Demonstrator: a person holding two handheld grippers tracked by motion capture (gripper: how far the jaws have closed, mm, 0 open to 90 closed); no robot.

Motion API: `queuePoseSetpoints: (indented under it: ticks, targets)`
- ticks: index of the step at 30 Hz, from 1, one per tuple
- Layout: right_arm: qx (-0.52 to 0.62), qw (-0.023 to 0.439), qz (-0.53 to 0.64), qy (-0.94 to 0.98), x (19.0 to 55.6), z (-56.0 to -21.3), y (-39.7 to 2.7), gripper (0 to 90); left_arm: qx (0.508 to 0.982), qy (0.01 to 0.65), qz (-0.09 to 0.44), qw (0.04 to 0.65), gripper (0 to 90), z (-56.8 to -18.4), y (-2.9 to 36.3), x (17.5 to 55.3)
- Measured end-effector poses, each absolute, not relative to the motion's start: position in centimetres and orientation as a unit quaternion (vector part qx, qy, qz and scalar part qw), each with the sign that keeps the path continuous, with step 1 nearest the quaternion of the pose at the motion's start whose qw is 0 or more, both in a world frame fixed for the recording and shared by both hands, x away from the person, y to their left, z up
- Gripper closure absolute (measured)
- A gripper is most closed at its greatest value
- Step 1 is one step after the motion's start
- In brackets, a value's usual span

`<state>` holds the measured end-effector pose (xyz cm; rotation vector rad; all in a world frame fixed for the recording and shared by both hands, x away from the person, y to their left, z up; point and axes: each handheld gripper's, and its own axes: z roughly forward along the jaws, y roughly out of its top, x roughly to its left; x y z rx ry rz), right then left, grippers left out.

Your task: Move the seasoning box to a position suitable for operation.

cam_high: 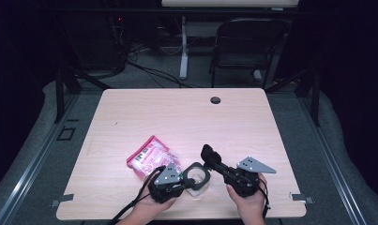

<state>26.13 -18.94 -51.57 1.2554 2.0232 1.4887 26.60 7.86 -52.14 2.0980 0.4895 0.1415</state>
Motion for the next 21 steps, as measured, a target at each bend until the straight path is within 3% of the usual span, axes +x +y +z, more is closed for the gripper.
queuePoseSetpoints:
  ticks: [6,10,21]
  targets:
    - [0.437,0.163,0.528,0.710,27.0,-51.7,-18.8,85.5,0.853,0.208,0.043,0.477,86.8,-52.2,7.8,26.7]
    - [0.436,0.151,0.536,0.706,27.2,-52.0,-19.1,81.5,0.846,0.216,0.068,0.483,80.4,-51.4,8.4,26.7]
    - [0.445,0.138,0.534,0.706,26.1,-52.6,-20.6,72.6,0.822,0.270,0.109,0.489,69.6,-48.9,15.1,28.2]
